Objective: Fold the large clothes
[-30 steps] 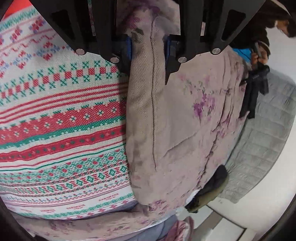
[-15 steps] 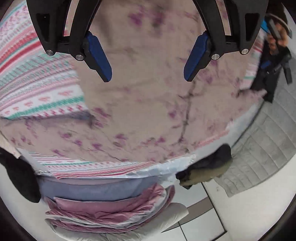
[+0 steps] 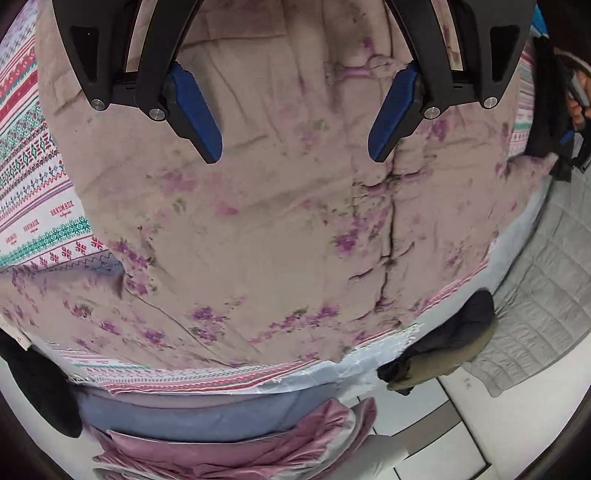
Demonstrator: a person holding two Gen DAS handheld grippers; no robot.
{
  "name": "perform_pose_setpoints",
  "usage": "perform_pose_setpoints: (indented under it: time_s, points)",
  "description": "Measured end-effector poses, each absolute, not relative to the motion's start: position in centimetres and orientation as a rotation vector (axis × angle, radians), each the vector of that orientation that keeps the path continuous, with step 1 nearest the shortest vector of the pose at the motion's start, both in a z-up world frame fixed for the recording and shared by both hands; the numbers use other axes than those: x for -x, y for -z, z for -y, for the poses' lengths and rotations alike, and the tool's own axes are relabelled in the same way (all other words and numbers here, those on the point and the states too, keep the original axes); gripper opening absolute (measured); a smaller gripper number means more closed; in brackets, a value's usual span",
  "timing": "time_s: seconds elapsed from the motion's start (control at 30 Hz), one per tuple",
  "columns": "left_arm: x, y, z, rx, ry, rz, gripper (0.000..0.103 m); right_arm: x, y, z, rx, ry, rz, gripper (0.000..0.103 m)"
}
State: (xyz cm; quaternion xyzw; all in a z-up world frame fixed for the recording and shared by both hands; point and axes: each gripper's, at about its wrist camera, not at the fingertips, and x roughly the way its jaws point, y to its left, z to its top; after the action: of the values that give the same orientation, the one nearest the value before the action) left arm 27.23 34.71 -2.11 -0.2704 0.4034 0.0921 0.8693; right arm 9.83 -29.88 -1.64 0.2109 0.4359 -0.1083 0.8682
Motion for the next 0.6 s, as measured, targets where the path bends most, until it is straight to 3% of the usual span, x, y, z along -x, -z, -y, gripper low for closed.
perform_pose_setpoints:
  time_s: [0.3,0.37,0.43,0.6]
  points:
    - [-32.6,7.3,-39.4,0.662,-0.39,-0.901,0.077,-10.2,2.7,31.5,-0.476,0.277,-0.918,0.083]
    - [-32.7,7.4,-40.3,0.705,-0.417,-0.874,0.065,-10.4,3.1,31.5,-0.469,0.286,-0.927,0.083]
    - [-32.3,7.0,-41.1,0.758,-0.443,-0.835,0.016,-10.5,3.3,31.4,-0.464,0.287,-0.935,0.083]
    - [-29.8,1.3,-39.3,0.691,-0.395,-0.628,0.013,-10.5,3.2,31.3,-0.459,0.284,-0.928,0.083]
